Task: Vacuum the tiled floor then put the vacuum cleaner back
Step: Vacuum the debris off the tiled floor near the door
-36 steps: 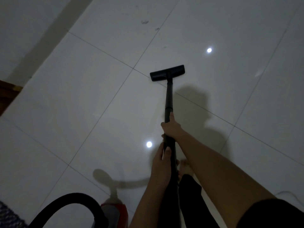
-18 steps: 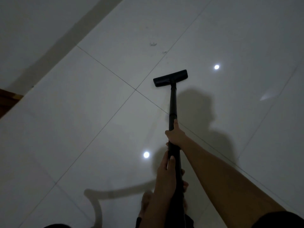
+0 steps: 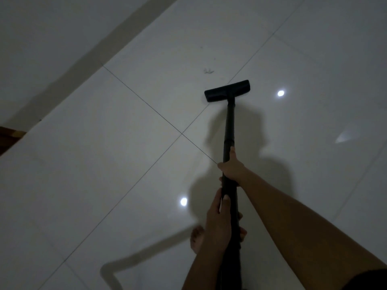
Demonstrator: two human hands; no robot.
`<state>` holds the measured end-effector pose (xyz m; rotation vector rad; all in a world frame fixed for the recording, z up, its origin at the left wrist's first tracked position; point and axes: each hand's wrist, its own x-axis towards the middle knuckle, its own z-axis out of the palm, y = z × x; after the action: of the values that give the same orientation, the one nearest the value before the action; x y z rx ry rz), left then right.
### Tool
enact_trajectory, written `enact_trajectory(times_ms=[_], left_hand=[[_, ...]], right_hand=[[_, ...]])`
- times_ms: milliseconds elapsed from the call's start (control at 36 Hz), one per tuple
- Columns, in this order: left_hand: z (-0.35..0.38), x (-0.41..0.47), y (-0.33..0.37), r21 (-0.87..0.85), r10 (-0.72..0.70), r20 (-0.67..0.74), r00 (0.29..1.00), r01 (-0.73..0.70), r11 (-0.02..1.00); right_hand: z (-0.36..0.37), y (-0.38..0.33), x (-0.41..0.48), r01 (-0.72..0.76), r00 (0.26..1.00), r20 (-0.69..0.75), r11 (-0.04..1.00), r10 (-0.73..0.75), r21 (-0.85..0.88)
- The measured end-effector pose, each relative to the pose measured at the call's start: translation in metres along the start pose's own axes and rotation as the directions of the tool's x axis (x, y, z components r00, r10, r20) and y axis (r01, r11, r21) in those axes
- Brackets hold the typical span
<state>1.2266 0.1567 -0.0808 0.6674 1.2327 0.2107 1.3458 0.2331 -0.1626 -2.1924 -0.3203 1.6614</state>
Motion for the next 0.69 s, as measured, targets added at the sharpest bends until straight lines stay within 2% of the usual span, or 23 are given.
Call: enact_trajectory(times_ms=[278, 500, 694], left_hand=[[-0.018, 0.023, 0.039, 0.000, -0.016, -0.022, 1.000, 0.016, 1.000], [-0.015, 0.060, 0.073, -0.113, -0.005, -0.037, 0.999, 0.001, 0.994], [0.023, 0.088, 0.106, -0.164, -0.016, -0.092, 0.996, 0.000, 0.986]], right_hand=[[0.007, -0.044, 0.017, -0.010, 0.999, 0.049, 1.000, 0.009, 0.023], [-0.001, -0.091, 0.045, 0.044, 0.996, 0.083, 0.995, -0.036, -0.086], [-0.034, -0.125, 0.074, 0.068, 0.994, 0.104, 0.970, -0.045, -0.234]])
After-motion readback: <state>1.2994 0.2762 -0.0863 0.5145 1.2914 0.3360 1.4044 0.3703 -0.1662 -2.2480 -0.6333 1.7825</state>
